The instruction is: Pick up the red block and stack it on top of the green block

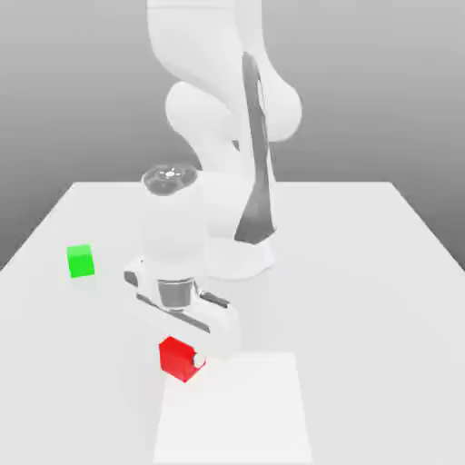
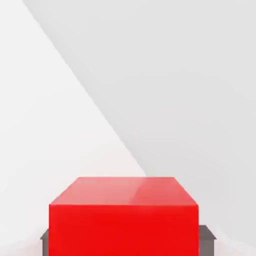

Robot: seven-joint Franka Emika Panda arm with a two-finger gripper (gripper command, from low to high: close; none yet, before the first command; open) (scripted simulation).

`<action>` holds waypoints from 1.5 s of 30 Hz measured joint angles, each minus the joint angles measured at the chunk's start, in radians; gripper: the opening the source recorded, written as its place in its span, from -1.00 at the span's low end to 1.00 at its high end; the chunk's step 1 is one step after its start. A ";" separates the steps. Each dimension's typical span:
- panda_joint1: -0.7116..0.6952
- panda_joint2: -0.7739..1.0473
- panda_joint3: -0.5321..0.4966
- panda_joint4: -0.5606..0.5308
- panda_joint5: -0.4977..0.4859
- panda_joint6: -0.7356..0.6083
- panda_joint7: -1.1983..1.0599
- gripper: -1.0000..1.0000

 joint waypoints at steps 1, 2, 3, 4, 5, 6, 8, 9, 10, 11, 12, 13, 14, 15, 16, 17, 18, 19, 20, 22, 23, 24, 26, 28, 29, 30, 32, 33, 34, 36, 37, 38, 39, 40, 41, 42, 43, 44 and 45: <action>-0.001 0.010 0.001 0.001 -0.001 0.009 0.000 -1.00; -0.002 -0.002 0.001 0.000 -0.001 -0.002 0.001 -1.00; -0.002 -0.027 0.001 -0.004 -0.002 -0.023 0.002 -1.00; -0.002 -0.057 0.001 -0.008 -0.003 -0.049 0.002 -1.00; -0.003 -0.090 0.002 -0.013 -0.003 -0.078 0.002 -1.00; -0.003 -0.125 0.002 -0.018 -0.004 -0.108 0.003 -1.00; 0.001 -0.196 -0.002 -0.028 -0.004 -0.169 0.003 -1.00; 0.001 -0.233 -0.003 -0.033 -0.006 -0.200 0.004 -1.00; -0.019 -0.260 -0.012 -0.037 -0.014 -0.224 0.018 -1.00; -0.049 -0.281 -0.029 -0.040 -0.027 -0.240 0.046 -1.00; -0.086 -0.297 -0.049 -0.042 -0.043 -0.253 0.079 -1.00; -0.129 -0.311 -0.070 -0.044 -0.060 -0.264 0.115 -1.00; -0.180 -0.324 -0.084 -0.045 -0.072 -0.275 0.147 -1.00; -0.225 -0.337 -0.106 -0.047 -0.088 -0.284 0.184 -1.00; -0.270 -0.349 -0.127 -0.049 -0.104 -0.293 0.219 -1.00; -0.316 -0.361 -0.147 -0.051 -0.118 -0.301 0.254 -1.00; -0.361 -0.372 -0.167 -0.053 -0.132 -0.310 0.289 -1.00; -0.407 -0.383 -0.187 -0.055 -0.146 -0.318 0.323 -1.00; -0.447 -0.395 -0.213 -0.057 -0.160 -0.326 0.358 -1.00; -0.536 -0.416 -0.255 -0.062 -0.185 -0.342 0.425 -1.00; -0.582 -0.427 -0.273 -0.064 -0.197 -0.350 0.458 -1.00; -0.630 -0.437 -0.291 -0.067 -0.207 -0.357 0.490 -1.00; -0.723 -0.456 -0.327 -0.072 -0.227 -0.371 0.554 -1.00; -0.813 -0.474 -0.367 -0.077 -0.246 -0.384 0.617 -1.00; -0.858 -0.480 -0.386 -0.078 -0.253 -0.389 0.647 -1.00; -0.887 -0.479 -0.401 -0.078 -0.254 -0.388 0.666 -1.00; -0.903 -0.470 -0.416 -0.077 -0.247 -0.376 0.674 -1.00; -0.902 -0.463 -0.421 -0.076 -0.241 -0.368 0.673 -1.00; -0.899 -0.455 -0.425 -0.076 -0.234 -0.360 0.670 -1.00; -0.889 -0.439 -0.434 -0.074 -0.222 -0.342 0.664 -1.00; -0.884 -0.430 -0.438 -0.074 -0.215 -0.333 0.659 -1.00; -0.878 -0.422 -0.441 -0.074 -0.207 -0.324 0.654 -1.00; -0.873 -0.413 -0.445 -0.073 -0.199 -0.314 0.649 -1.00; -0.867 -0.403 -0.448 -0.073 -0.191 -0.305 0.644 -1.00; -0.861 -0.394 -0.452 -0.072 -0.183 -0.296 0.639 -1.00; -0.856 -0.384 -0.455 -0.072 -0.175 -0.287 0.633 -1.00; -0.850 -0.375 -0.458 -0.072 -0.166 -0.277 0.628 -1.00; -0.845 -0.365 -0.461 -0.072 -0.159 -0.268 0.623 -1.00; -0.840 -0.355 -0.464 -0.071 -0.149 -0.259 0.616 -1.00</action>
